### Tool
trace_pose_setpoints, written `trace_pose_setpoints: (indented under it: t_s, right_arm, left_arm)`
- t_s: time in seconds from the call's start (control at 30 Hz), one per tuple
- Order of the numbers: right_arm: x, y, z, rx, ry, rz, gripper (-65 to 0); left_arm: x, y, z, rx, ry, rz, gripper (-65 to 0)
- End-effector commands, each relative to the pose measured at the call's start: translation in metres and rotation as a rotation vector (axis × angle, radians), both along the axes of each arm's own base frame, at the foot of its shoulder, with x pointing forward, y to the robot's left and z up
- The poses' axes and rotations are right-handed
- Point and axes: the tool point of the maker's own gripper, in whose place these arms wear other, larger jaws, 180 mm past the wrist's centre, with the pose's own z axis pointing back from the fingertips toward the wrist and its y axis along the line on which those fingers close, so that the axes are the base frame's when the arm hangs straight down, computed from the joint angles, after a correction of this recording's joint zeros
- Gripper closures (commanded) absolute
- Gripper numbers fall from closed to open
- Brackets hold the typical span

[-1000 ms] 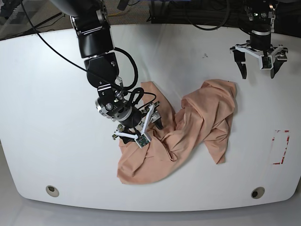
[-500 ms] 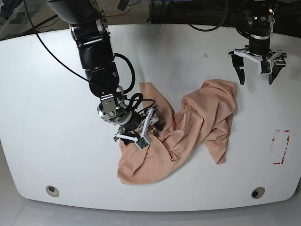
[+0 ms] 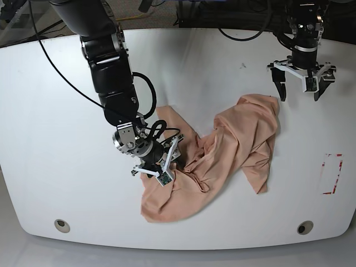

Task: Fold the T-shirt properly
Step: 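Lower both grippers onto the crumpled peach shirt and pinch two edges, then lift the shirt with both grippers and shake it out in the air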

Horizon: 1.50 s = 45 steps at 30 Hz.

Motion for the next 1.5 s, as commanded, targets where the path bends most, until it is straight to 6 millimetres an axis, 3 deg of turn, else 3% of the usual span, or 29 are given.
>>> trace_pose_setpoints:
  t_s: [0.0,0.07,0.1,0.3,0.43,0.77,0.97,1.2,1.27,1.33,1.4,1.47]
  right_arm:
    - [0.019,0.003,0.030,0.027,-0.079,-0.002,-13.3]
    - [0.019,0.003,0.030,0.027,-0.079,-0.002,-1.9]
    - [0.019,0.003,0.030,0.027,-0.079,-0.002,0.0]
    - [0.017,0.006,0.030,0.040,-0.078,-0.003,0.0]
    - [0.012,0.009,0.037,0.050,-0.103,0.004,0.0]
    - [0.009,0.010,0.068,0.023,-0.160,0.013,0.0]
    - [0.011,-0.005,0.090,0.053,-0.212,-0.041,0.0]
    - [0.006,-0.010,0.112,0.069,-0.276,-0.052,0.0]
    - [0.001,-0.009,0.120,0.072,-0.299,-0.051,0.0]
    - [-0.003,-0.014,0.124,0.060,-0.313,-0.057,0.0]
    - [-0.002,-0.025,0.133,0.050,-0.325,-0.074,0.0]
    - [-0.002,-0.029,0.138,0.047,-0.331,-0.085,0.0]
  left_arm:
    - [0.006,-0.005,0.008,0.002,-0.026,-0.019,-54.4]
    - [0.013,-0.011,0.008,-0.008,-0.022,-0.032,-54.4]
    - [0.015,-0.013,0.007,-0.011,-0.019,-0.033,-54.6]
    - [0.038,-0.029,0.009,-0.040,-0.009,-0.061,-54.6]
    - [0.050,-0.035,-0.001,-0.061,0.026,-0.064,-54.6]
    - [0.061,-0.024,-0.047,-0.090,0.123,-0.027,-54.7]
    - [0.070,-0.047,-0.067,-0.118,0.178,-0.148,-54.3]
    - [0.072,-0.042,-0.093,-0.133,0.247,-0.152,-53.3]
    - [0.071,-0.037,-0.098,-0.121,0.265,-0.155,-46.3]
    - [0.074,-0.040,-0.101,-0.122,0.272,-0.164,-33.9]
    - [0.075,-0.039,-0.103,-0.122,0.276,-0.161,-15.0]
    - [0.076,-0.038,-0.102,-0.122,0.276,-0.160,-2.8]
